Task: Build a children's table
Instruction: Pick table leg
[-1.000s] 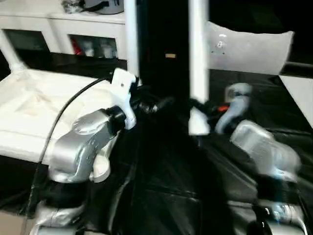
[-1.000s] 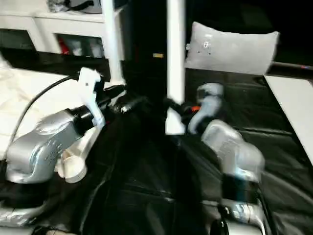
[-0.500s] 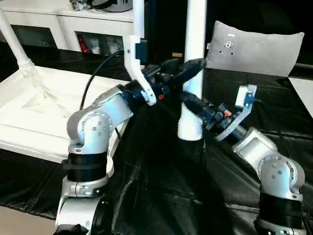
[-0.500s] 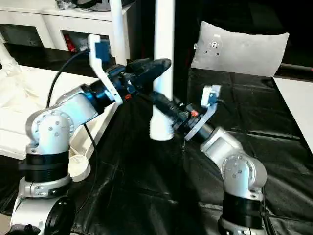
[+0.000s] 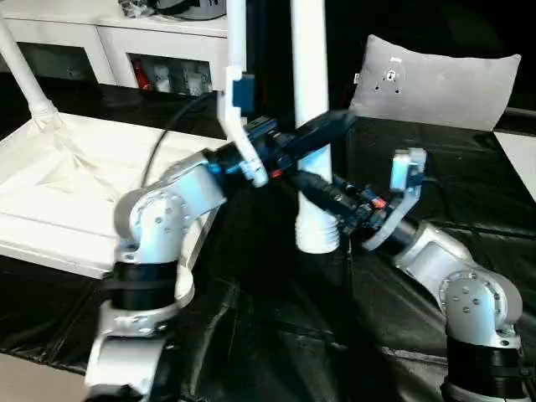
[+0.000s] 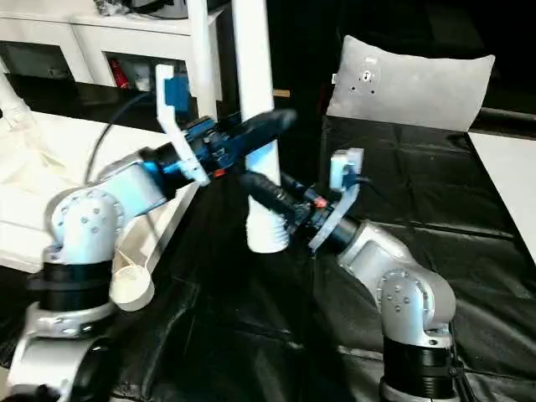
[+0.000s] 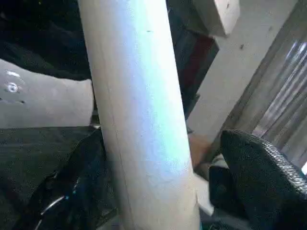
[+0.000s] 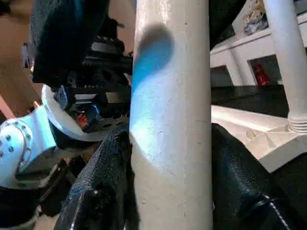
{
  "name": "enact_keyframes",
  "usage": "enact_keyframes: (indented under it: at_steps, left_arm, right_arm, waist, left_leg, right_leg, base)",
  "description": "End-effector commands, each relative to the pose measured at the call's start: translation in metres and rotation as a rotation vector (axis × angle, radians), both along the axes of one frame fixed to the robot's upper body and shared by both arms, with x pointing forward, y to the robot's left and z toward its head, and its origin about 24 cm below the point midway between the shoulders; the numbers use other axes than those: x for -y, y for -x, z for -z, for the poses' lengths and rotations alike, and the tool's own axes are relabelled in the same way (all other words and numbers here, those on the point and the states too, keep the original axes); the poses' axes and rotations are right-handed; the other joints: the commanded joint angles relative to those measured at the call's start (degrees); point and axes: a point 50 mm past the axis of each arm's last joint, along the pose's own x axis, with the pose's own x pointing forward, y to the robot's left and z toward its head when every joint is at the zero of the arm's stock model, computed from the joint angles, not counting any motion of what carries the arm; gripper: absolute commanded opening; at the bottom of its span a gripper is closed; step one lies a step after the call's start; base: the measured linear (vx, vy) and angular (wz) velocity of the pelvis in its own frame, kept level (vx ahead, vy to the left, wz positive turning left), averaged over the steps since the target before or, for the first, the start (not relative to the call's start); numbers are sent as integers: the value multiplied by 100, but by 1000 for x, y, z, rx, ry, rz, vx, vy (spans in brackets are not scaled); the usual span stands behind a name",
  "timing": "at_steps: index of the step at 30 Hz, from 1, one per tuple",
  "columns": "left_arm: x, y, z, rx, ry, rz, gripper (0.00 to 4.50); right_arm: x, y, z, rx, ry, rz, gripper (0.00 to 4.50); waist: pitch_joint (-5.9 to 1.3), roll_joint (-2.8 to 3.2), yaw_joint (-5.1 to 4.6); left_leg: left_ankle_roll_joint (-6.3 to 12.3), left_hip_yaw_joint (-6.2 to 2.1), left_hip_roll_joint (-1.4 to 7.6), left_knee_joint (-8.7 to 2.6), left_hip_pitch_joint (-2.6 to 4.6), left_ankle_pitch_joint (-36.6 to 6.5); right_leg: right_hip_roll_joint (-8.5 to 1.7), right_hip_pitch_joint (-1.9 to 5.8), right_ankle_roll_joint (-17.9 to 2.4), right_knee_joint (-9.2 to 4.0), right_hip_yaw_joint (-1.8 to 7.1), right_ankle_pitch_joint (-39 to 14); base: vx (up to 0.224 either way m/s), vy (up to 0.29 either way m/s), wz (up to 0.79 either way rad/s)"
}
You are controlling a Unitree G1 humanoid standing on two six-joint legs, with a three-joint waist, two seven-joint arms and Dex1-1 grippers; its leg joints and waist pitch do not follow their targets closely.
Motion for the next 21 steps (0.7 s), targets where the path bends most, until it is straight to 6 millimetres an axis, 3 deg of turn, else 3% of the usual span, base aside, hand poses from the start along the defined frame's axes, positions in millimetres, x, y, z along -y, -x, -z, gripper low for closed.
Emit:
enact_keyframes:
  at_steps: [1,21]
  left_arm:
    - [10,10,-6,101,-27,72,348]
    - [7,11,8,175,-127,75,200]
  right_arm:
    - [2,-2,6,-19,53,44,188]
    - [1,-3,15,-7,137,63,186]
  waist:
    - [-368,8,18]
    - [-378,16,-3]
  left_leg:
    - [310,-68,273,-417,-48,222]
    - [250,-58,284,-412,-44,171]
  right_leg:
    - [-533,390,-880,-444,301,-1126]
    - [-541,413,-1056,-396,319,-792]
  base:
    - [0,0,0]
    - [0,0,0]
